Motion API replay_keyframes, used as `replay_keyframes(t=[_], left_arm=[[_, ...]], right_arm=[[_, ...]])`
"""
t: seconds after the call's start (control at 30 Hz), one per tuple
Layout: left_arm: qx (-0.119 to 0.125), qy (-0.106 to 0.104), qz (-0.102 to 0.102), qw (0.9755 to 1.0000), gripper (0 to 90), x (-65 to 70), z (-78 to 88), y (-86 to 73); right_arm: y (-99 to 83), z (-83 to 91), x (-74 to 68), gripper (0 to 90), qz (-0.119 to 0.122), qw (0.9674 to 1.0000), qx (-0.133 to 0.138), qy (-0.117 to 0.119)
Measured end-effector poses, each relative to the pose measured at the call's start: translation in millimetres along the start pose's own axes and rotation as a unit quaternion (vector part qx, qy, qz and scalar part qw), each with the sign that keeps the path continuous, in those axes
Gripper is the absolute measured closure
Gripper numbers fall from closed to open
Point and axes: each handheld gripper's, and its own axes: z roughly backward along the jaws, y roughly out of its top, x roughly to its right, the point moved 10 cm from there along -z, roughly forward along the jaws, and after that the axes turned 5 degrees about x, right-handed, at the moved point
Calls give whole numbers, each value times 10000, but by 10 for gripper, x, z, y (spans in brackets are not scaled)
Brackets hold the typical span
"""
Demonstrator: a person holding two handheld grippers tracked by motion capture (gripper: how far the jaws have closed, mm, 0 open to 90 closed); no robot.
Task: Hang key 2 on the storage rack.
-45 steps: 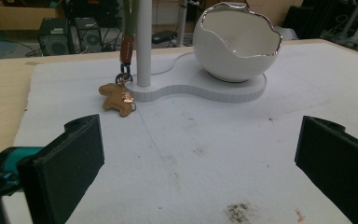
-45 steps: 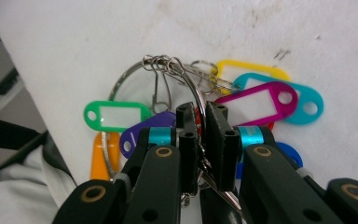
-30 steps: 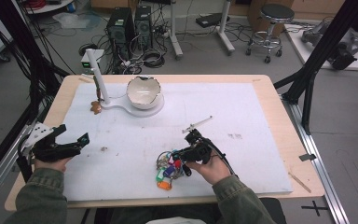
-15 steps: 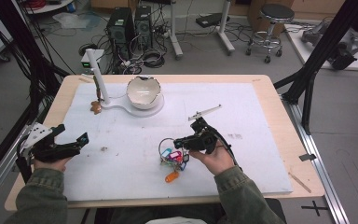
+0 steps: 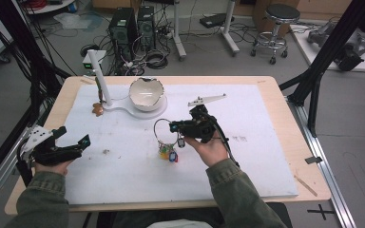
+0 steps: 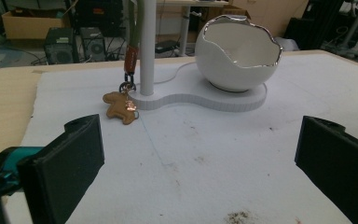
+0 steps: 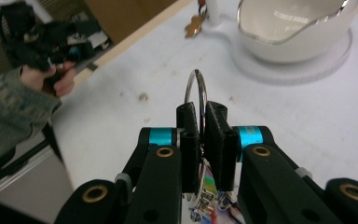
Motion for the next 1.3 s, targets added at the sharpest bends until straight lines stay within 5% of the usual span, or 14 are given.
replay_keyframes(t=[0.43,0.8,0.93,1.3], left_arm=[[104,2,43,9999,17,-3,0,29],[118,2,60,9999,17,-4,-3,32],[129,-11,65,9999,17,-6,-6,36],[186,10,101,9998,17,-32,-2,49]], right_arm=[[440,-169,-127,841,379,9967,585,-418],[675,-332,-199,841,315,9934,999,-464],[746,-405,-232,840,121,9924,1150,-426],[910,-665,-342,840,61,9923,1192,-323]])
